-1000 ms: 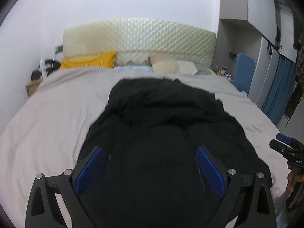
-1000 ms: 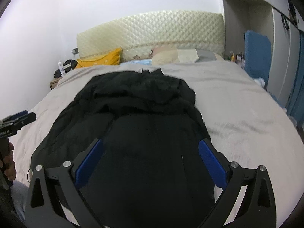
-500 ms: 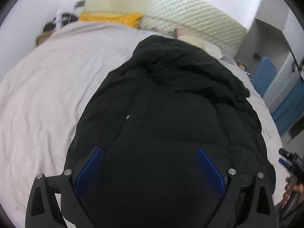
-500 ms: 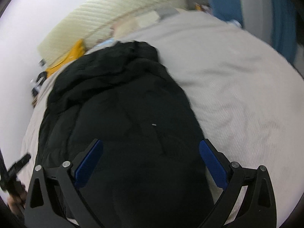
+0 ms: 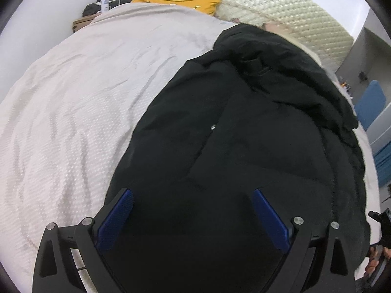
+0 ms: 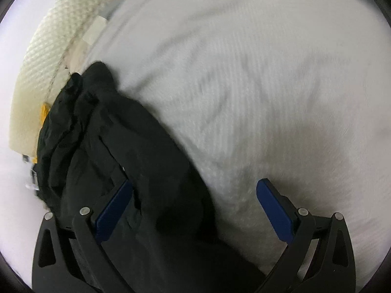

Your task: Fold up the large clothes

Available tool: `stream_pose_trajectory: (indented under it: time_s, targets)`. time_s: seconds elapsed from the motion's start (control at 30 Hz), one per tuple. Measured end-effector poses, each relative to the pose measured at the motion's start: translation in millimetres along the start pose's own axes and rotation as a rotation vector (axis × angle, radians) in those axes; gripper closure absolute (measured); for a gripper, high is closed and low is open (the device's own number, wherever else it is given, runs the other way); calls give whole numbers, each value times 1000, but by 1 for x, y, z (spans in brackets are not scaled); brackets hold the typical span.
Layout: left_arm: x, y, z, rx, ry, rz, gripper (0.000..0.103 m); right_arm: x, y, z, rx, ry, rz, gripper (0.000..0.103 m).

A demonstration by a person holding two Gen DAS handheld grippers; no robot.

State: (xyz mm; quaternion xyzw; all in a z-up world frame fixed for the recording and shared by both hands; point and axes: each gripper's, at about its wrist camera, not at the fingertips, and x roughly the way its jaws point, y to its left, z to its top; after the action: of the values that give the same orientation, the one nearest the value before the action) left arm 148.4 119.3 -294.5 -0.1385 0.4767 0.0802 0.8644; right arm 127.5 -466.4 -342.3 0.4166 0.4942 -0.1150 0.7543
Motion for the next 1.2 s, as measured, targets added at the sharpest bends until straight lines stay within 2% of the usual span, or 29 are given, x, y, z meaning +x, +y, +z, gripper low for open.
stream_pose_trajectory:
  time_s: [0.07,0.17,0.3,0.47,0.53,0.7,0.8,0.83,0.9,1.0,1.1,1.17,1.2]
  targets:
    - [1,1,-1,-1,4,24,4,12,-3,-2,33,60,28,1]
    - [5,2,-3,-1,18,47,4,20,5,-9,9,112,73,0]
    - [8,1,-6,13,29,72,4,20,24,-27,-62,179,204,0]
    - [9,2,-7,5,41,86,4,7,38,-34,-108,161,287,0]
    - [9,4,-7,-2,43,91,4,4,43,-36,-116,172,384,0]
    - [12,7,-7,-6,48,102,4,-9,71,-47,-269,164,451,0]
    - [13,6,-8,0,54,110,4,-8,74,-50,-275,190,529,0]
    - [14,6,-8,-1,54,109,4,-8,73,-50,-273,196,537,0]
    - [15,6,-7,-8,53,106,4,0,70,-51,-263,210,494,2]
    - [16,16,-4,-58,62,79,4,18,63,-51,-229,229,355,13]
    - [12,34,-4,-141,66,17,4,28,60,-52,-230,231,257,33]
    - [12,56,-4,-242,79,-90,4,24,65,-52,-268,211,261,86]
    - [12,65,-4,-286,83,-127,4,15,70,-53,-301,182,290,87]
